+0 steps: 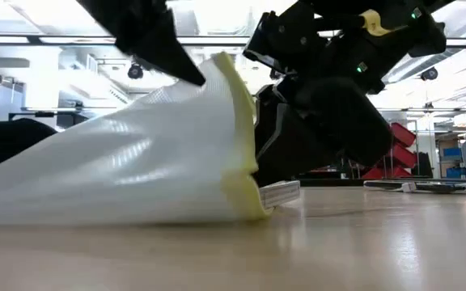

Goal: Unpack backpack
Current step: Remove the game card from the zip bag

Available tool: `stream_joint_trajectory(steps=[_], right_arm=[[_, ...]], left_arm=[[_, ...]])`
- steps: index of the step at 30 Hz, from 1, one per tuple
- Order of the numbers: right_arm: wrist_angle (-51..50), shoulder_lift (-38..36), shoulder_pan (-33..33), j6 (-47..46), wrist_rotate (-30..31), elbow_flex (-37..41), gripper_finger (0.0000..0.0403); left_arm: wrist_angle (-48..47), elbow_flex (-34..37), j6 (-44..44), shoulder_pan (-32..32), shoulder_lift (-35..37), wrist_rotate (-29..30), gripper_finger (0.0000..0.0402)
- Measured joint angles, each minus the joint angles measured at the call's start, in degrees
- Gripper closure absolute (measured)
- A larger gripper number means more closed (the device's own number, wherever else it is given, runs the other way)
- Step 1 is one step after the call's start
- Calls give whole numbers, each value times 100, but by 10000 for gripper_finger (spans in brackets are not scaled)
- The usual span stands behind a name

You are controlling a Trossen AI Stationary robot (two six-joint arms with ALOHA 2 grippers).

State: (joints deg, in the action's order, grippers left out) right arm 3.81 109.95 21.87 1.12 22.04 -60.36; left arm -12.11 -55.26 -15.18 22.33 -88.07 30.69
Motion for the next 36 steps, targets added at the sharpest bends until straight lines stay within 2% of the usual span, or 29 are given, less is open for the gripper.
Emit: stream_joint_trajectory(steps=[5,11,16,22,32,36], right_arm=[[-335,-69,7,194,-530,4,121],[-1626,-269,-106,961,-1094,-603,86],[-1916,-117,-529,1496,-1963,-1039,54],[-2553,303,-1046,2204,-2662,-1562,33],[-3291,1125,-1361,3271,-2871,-2447,27],[-3353,1279,-1445,3183,-3133,-2609,48]], left_arm=[[683,602,-248,-3,7,-43,401],[1458,1065,-361,-2,7,-172,401],[1672,1149,-341,-1,9,-247,401],[1757,1105,-188,11,9,-597,401],[1802,1092,-68,13,63,-622,401],[1798,1092,-77,11,63,-616,401]])
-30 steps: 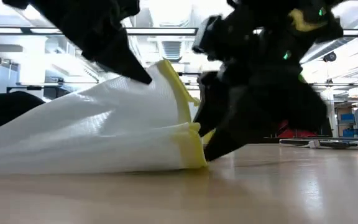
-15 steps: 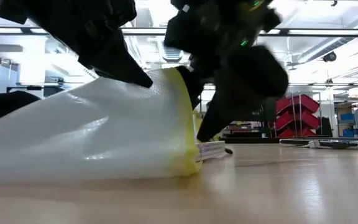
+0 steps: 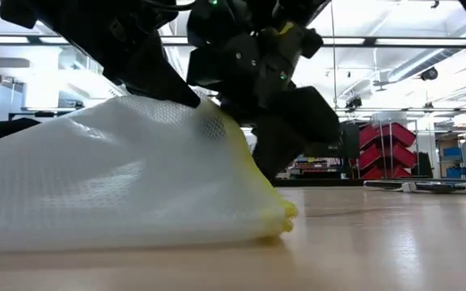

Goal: Unpack backpack
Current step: Remove the game card from the zip bag

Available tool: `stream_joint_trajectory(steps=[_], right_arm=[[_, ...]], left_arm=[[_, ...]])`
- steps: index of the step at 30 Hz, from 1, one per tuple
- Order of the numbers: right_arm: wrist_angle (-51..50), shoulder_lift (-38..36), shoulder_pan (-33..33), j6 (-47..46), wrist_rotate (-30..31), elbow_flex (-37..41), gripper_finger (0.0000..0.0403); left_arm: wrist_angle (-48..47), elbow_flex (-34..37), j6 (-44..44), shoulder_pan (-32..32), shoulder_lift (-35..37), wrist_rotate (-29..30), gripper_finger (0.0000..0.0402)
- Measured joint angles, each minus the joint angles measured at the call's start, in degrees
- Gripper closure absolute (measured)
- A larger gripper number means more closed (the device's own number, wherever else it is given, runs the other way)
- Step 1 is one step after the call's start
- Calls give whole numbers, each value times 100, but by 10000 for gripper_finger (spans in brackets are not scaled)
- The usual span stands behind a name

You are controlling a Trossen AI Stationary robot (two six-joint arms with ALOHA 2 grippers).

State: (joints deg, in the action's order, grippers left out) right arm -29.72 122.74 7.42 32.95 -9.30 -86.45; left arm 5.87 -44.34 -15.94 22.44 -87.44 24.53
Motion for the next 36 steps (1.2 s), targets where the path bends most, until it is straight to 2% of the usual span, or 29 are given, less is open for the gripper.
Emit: stream_joint_trajectory(steps=[4,12,14,20,23,26,36], right_arm=[[-2,37,-28,-184,-54,-36,127],[-335,-201,79,-315,-74,-29,374],[-506,-339,123,-354,-26,-6,390],[-579,-624,171,-315,52,17,352],[-509,-649,171,-97,50,14,320],[-363,-636,171,6,48,13,270],[100,-537,36,283,-75,8,62]], left_arm=[[20,0,0,1,3,-3,401],[1,0,2,2,17,0,402],[-5,0,2,2,17,25,401],[38,0,23,0,38,58,401],[54,0,42,5,75,54,401],[44,0,48,7,133,-4,402],[18,4,299,17,307,-92,401]])
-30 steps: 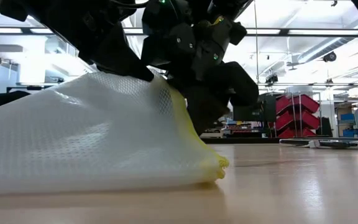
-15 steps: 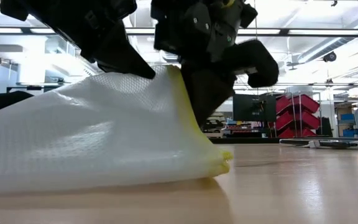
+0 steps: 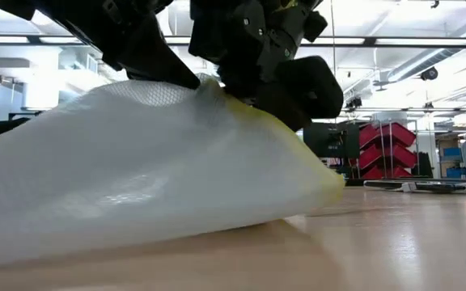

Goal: Unpack backpack
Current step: Remove the game card from the zip bag

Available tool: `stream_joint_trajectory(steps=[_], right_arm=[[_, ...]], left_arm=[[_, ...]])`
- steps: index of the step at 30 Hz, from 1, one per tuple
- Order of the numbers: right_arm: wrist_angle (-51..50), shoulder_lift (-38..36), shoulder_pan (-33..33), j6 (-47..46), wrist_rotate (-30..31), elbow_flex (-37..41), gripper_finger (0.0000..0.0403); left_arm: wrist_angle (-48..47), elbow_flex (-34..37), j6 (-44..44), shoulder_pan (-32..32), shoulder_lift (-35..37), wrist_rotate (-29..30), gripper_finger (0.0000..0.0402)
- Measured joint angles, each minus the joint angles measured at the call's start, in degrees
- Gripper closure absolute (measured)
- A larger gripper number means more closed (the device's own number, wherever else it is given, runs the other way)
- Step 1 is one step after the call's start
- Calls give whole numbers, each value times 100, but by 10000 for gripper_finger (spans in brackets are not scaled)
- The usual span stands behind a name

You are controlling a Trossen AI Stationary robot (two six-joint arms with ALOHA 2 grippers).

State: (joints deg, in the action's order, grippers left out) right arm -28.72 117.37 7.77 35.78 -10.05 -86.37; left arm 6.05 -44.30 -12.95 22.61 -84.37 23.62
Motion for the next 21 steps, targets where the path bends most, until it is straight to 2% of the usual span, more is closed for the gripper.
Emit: stream_joint_trajectory(steps=[3,6,12,18,21], right_arm=[[117,124,-80,211,-429,-14,30],[192,259,-134,565,-819,-31,22],[395,590,-307,1115,-908,-54,28],[282,727,-526,803,-1076,-61,33],[183,735,-607,595,-1082,-55,57]], left_arm=[[-56,11,100,-2,108,-136,401],[-100,18,160,13,235,-285,401],[20,-17,212,27,416,-525,401],[-25,-15,261,22,559,-619,401],[-46,-15,340,28,633,-628,401]])
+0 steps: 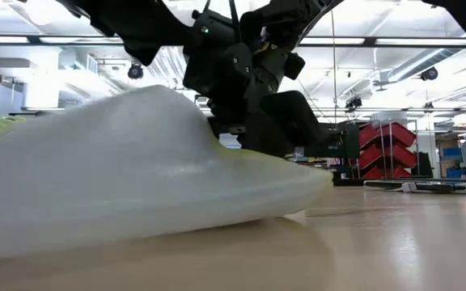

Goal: Unpack backpack
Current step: Remove the game card from the zip bag

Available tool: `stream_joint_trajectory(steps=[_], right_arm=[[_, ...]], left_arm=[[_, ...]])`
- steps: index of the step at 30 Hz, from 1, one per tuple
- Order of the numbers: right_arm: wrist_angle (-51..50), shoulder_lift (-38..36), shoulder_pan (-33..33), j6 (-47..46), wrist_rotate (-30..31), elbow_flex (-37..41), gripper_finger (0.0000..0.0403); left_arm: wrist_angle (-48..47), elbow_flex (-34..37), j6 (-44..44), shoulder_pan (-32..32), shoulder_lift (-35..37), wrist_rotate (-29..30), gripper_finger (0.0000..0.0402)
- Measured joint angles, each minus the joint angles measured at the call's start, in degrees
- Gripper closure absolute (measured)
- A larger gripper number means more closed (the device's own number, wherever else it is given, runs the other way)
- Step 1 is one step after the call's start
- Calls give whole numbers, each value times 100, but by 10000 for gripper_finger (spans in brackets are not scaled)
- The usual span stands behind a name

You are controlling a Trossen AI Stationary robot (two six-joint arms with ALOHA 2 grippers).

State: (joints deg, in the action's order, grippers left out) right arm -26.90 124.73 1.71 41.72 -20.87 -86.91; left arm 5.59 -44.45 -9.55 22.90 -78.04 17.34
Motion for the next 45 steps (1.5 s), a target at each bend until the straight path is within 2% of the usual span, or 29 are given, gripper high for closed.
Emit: stream_joint_trajectory(steps=[4,11,13,23,27,29,34,38,42,45], right_arm=[[-86,-2,1,-179,27,7,139],[-236,-88,14,-641,-54,22,356],[-335,-195,14,-647,-107,24,390],[-337,-602,171,-1122,156,61,400],[-300,-740,379,-1232,844,59,402],[-330,-784,495,-1239,1254,59,403],[-417,-878,686,-1216,1672,58,403],[-832,-939,679,-1291,2409,52,403],[-1395,-949,521,-1737,2550,71,403],[-1388,-944,420,-1965,2534,280,403]], left_arm=[[-18,2,8,-2,48,9,401],[-72,4,-12,-2,48,35,401],[-128,4,-42,-4,48,55,401],[-499,9,-232,-4,48,200,401],[-1040,28,-726,0,40,267,401],[-1046,85,-1000,10,8,296,401],[-995,371,-1668,151,-190,280,401],[-852,739,-2234,323,-361,270,401],[-505,1070,-2542,436,-453,270,401],[-293,1318,-2637,450,-542,272,402]])
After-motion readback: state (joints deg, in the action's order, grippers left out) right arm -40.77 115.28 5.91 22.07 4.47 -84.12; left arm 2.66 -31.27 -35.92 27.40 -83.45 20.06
